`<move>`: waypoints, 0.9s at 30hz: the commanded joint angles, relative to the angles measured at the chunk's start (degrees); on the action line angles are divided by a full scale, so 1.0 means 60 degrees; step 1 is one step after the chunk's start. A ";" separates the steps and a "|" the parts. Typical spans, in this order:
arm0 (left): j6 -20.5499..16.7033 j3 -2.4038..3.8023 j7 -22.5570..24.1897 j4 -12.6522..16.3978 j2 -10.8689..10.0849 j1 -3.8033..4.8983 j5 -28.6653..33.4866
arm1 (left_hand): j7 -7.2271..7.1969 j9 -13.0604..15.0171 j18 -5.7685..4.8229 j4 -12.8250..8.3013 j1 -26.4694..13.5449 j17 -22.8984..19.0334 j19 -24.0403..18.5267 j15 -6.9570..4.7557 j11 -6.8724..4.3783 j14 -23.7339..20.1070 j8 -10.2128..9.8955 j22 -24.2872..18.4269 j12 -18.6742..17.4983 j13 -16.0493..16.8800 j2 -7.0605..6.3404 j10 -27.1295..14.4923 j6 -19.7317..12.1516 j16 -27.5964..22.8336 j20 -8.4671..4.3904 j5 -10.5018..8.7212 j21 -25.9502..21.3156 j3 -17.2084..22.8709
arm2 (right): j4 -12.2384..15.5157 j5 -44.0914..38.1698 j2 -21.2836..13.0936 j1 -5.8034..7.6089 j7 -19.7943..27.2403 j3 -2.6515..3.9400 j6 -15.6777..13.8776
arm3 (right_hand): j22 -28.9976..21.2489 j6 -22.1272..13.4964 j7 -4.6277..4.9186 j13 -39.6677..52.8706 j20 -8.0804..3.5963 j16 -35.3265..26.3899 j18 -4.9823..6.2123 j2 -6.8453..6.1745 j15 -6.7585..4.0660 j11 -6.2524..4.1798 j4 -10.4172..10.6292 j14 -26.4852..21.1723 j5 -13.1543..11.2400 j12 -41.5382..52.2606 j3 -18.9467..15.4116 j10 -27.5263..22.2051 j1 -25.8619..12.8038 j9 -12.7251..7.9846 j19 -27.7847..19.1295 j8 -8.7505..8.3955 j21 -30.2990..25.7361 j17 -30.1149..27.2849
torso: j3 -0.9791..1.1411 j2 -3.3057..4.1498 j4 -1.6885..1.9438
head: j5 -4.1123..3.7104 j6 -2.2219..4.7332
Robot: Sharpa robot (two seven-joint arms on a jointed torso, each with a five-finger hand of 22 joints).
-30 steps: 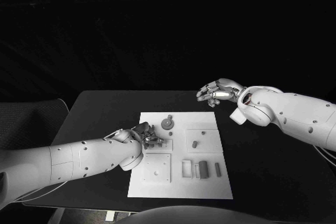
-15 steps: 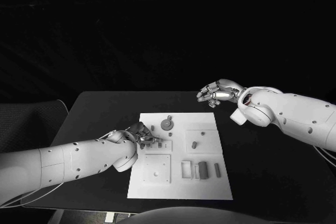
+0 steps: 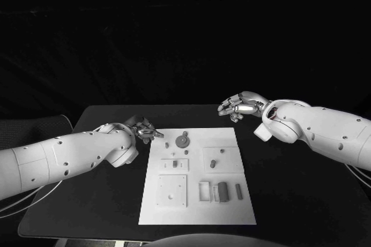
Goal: Assemble the parts on the task board
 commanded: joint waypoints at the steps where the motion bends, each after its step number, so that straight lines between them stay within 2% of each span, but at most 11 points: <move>1: 0.0307 0.0006 0.0431 -0.0263 0.0105 0.0058 0.0363 | -0.0007 -0.0086 0.0017 0.0007 0.0057 -0.0124 0.0026 0.0101 0.0036 0.0009 -0.0027 -0.0069 -0.0113 -0.0125 -0.0004 0.0001 -0.0021 -0.0092 0.0111 0.0010 -0.0087 0.0127 | -0.0002 0.0056 0.0003 -0.0005 0.0079 0.0001 0.0003 | 0.0075 0.0410 0.0369 -0.0016 0.0027 -0.0063 0.0134 -0.0018 0.0010 0.0339 0.0017 -0.0058 -0.0007 -0.0044 -0.0035 -0.1577 -0.0091 -0.0015 0.0049 -0.0052 -0.0055 -0.0008 | -0.0013 0.0004 0.0009 | -0.0026 0.0020; 4: 0.1165 0.0007 -0.0021 -0.0736 0.0350 0.0144 0.0403 | -0.0089 -0.0208 0.0075 0.0545 -0.0514 -0.0251 0.0158 0.0087 -0.0023 0.0150 -0.0013 -0.0120 -0.0197 -0.0276 -0.0088 0.0207 0.0220 -0.0093 0.0109 -0.0011 -0.0131 0.0118 | -0.0004 0.0056 0.0015 -0.0006 0.0065 0.0001 0.0013 | 0.0076 0.0409 0.0370 -0.0017 0.0026 -0.0062 0.0134 -0.0017 0.0011 0.0340 0.0015 -0.0058 -0.0007 -0.0044 -0.0033 -0.1579 -0.0090 -0.0016 0.0050 -0.0055 -0.0055 -0.0009 | -0.0012 0.0000 0.0013 | -0.0028 0.0011; 5: 0.1348 0.0005 -0.0142 -0.0822 0.0417 0.0158 0.0378 | -0.0114 -0.0244 0.0080 0.0899 -0.0935 -0.0275 0.0190 0.0083 -0.0039 0.0182 -0.0024 -0.0131 -0.0213 -0.0310 -0.0096 0.0262 0.0283 -0.0083 0.0106 -0.0050 -0.0142 0.0052 | -0.0009 0.0055 0.0017 -0.0006 0.0065 0.0001 0.0017 | 0.0076 0.0408 0.0370 -0.0017 0.0025 -0.0062 0.0135 -0.0017 0.0011 0.0340 0.0014 -0.0057 -0.0007 -0.0044 -0.0033 -0.1580 -0.0089 -0.0017 0.0051 -0.0055 -0.0055 -0.0009 | -0.0016 0.0006 0.0012 | -0.0026 0.0007; 6: 0.1591 0.0004 -0.0301 -0.0913 0.0496 0.0171 0.0286 | -0.0124 -0.0263 0.0091 0.0993 -0.1015 -0.0285 0.0197 0.0072 -0.0048 0.0188 -0.0036 -0.0133 -0.0225 -0.0327 -0.0115 0.0278 0.0300 -0.0077 0.0097 -0.0062 -0.0148 0.0054 | -0.0013 0.0055 0.0023 -0.0006 0.0063 0.0001 0.0014 | 0.0076 0.0408 0.0370 -0.0018 0.0025 -0.0062 0.0135 -0.0016 0.0011 0.0340 0.0014 -0.0057 -0.0007 -0.0044 -0.0032 -0.1580 -0.0089 -0.0017 0.0051 -0.0055 -0.0055 -0.0009 | -0.0018 0.0006 0.0012 | -0.0026 0.0007; 7: 0.1981 0.0003 -0.0509 -0.1020 0.0582 0.0180 0.0133 | -0.0151 -0.0285 0.0108 0.1293 -0.1370 -0.0288 0.0243 0.0050 -0.0077 0.0241 -0.0033 -0.0132 -0.0215 -0.0341 -0.0132 0.0354 0.0368 -0.0040 0.0078 -0.0083 -0.0143 -0.0022 | -0.0021 0.0055 0.0031 -0.0007 0.0061 0.0001 0.0014 | 0.0076 0.0408 0.0371 -0.0018 0.0025 -0.0062 0.0134 -0.0016 0.0011 0.0341 0.0014 -0.0057 -0.0007 -0.0044 -0.0032 -0.1580 -0.0089 -0.0017 0.0051 -0.0055 -0.0055 -0.0009 | -0.0031 0.0014 0.0015 | -0.0027 0.0011; 10: 0.2724 0.0000 -0.1061 -0.1316 0.0823 0.0185 -0.0231 | -0.0207 -0.0343 0.0150 0.1768 -0.2147 -0.0297 0.0279 -0.0012 -0.0137 0.0289 -0.0056 -0.0120 -0.0228 -0.0386 -0.0050 0.0469 0.0476 0.0036 0.0028 -0.0102 -0.0160 -0.0457 | -0.0018 0.0055 0.0042 -0.0007 0.0054 0.0001 0.0031 | 0.0077 0.0408 0.0371 -0.0019 0.0025 -0.0062 0.0135 -0.0015 0.0012 0.0341 0.0013 -0.0057 -0.0006 -0.0044 -0.0030 -0.1581 -0.0087 -0.0018 0.0052 -0.0057 -0.0054 -0.0009 | -0.0014 0.0008 0.0006 | -0.0020 -0.0010; 12: 0.3188 0.0002 -0.1381 -0.1519 0.0970 0.0186 -0.0624 | -0.0208 -0.0379 0.0168 0.1845 -0.2349 -0.0309 0.0265 -0.0033 -0.0144 0.0269 -0.0099 -0.0122 -0.0260 -0.0417 -0.0032 0.0480 0.0459 0.0055 0.0012 -0.0137 -0.0193 -0.0704 | -0.0022 0.0046 0.0049 -0.0007 0.0050 0.0001 0.0038 | 0.0077 0.0408 0.0371 -0.0019 0.0024 -0.0061 0.0135 -0.0015 0.0012 0.0341 0.0012 -0.0057 -0.0006 -0.0043 -0.0029 -0.1581 -0.0086 -0.0018 0.0052 -0.0057 -0.0054 -0.0009 | -0.0020 0.0024 0.0000 | -0.0024 -0.0024; 15: 0.3285 0.0005 -0.1564 -0.1815 0.1206 0.0186 -0.0935 | -0.0199 -0.0411 0.0203 0.2133 -0.2635 -0.0316 0.0286 -0.0054 -0.0156 0.0262 -0.0153 -0.0134 -0.0270 -0.0431 -0.0183 0.0506 0.0406 0.0077 -0.0015 -0.0146 -0.0218 -0.0795 | -0.0039 0.0040 0.0062 -0.0008 0.0048 0.0001 0.0035 | 0.0077 0.0408 0.0371 -0.0020 0.0023 -0.0061 0.0134 -0.0014 0.0012 0.0342 0.0010 -0.0056 -0.0006 -0.0043 -0.0027 -0.1582 -0.0084 -0.0018 0.0053 -0.0058 -0.0054 -0.0009 | -0.0029 0.0044 -0.0005 | -0.0019 -0.0003; 20: 0.3776 0.0005 -0.1779 -0.2325 0.1644 0.0184 -0.1113 | -0.0226 -0.0413 0.0224 0.2535 -0.2690 -0.0289 0.0367 -0.0095 -0.0197 0.0304 -0.0151 -0.0086 -0.0208 -0.0403 -0.0241 0.0604 0.0453 0.0196 -0.0042 -0.0145 -0.0194 -0.0770 | -0.0041 0.0036 0.0086 -0.0015 0.0046 0.0001 0.0046 | 0.0079 0.0408 0.0372 -0.0021 0.0021 -0.0060 0.0135 -0.0010 0.0013 0.0342 0.0005 -0.0055 -0.0005 -0.0041 -0.0022 -0.1583 -0.0077 -0.0020 0.0055 -0.0060 -0.0054 -0.0009 | -0.0046 0.0086 -0.0015 | -0.0007 0.0016; 27: 0.3712 -0.0003 -0.1687 -0.2776 0.2026 0.0176 -0.1286 | -0.0233 -0.0406 0.0212 0.2694 -0.2488 -0.0252 0.0362 -0.0115 -0.0210 0.0275 -0.0154 0.0018 -0.0136 -0.0352 0.0033 0.0608 0.0467 0.0320 -0.0057 -0.0146 -0.0165 -0.0995 | -0.0027 0.0035 0.0099 -0.0016 0.0046 0.0001 0.0062 | 0.0081 0.0410 0.0372 -0.0023 0.0019 -0.0058 0.0134 -0.0008 0.0014 0.0343 -0.0004 -0.0054 -0.0004 -0.0039 -0.0014 -0.1584 -0.0066 -0.0021 0.0056 -0.0062 -0.0053 -0.0010 | -0.0047 0.0112 -0.0031 | -0.0022 0.0022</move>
